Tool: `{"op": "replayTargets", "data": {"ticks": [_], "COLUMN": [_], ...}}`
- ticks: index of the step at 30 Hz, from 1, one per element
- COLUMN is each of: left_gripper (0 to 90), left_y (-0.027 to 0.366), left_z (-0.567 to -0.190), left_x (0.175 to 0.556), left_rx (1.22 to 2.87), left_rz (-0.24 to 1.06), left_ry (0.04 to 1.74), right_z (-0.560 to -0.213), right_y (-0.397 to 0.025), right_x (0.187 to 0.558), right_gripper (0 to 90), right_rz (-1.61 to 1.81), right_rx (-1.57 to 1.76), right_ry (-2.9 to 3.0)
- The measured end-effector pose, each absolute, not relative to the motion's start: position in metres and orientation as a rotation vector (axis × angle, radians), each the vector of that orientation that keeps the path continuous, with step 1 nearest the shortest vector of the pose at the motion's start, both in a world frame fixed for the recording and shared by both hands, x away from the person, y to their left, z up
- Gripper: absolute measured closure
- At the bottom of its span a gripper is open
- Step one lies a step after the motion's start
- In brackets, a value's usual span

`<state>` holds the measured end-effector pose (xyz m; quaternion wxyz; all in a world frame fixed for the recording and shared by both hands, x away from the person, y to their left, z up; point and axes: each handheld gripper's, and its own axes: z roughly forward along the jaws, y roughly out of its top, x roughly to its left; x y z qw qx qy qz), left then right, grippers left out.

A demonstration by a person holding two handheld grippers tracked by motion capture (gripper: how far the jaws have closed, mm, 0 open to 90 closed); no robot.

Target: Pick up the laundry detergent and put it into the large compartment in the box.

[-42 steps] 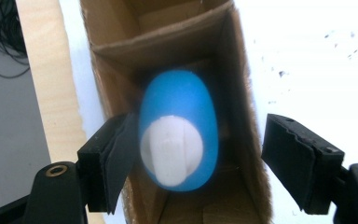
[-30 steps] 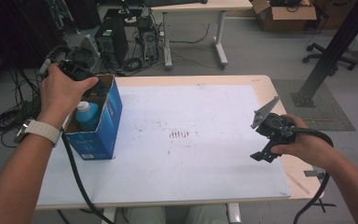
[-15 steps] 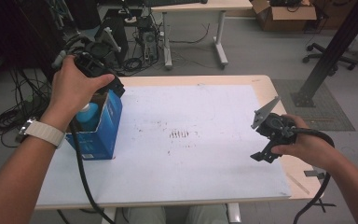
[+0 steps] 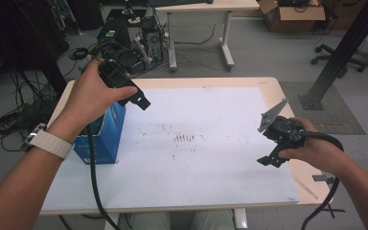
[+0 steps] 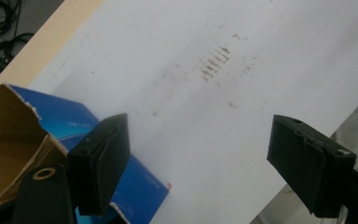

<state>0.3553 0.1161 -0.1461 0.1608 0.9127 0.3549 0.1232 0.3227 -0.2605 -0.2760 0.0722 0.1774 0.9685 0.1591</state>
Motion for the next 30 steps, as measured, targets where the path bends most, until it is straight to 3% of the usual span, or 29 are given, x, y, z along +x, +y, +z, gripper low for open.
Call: {"op": "replayTargets", "data": {"ticks": [10,18,30], "left_gripper": [18.9,8.9,8.7], "left_y": [0.102,0.093,0.083], "left_z": [-0.152,-0.159,-0.163], "left_x": [0.35,0.346,0.343], "left_rx": [2.641,2.663,2.674], "left_rz": [0.309,0.278,0.241], "left_ry": [0.935,0.867,0.799], "right_z": [-0.275,-0.277,-0.273], "right_y": [-0.261,-0.26,-0.26], "right_x": [0.323,0.323,0.323], "right_gripper": [9.4,9.4,9.4], "right_rz": [0.474,0.478,0.487], "right_rx": [0.533,0.539,0.536], "right_ry": [2.911,2.912,2.905]}}
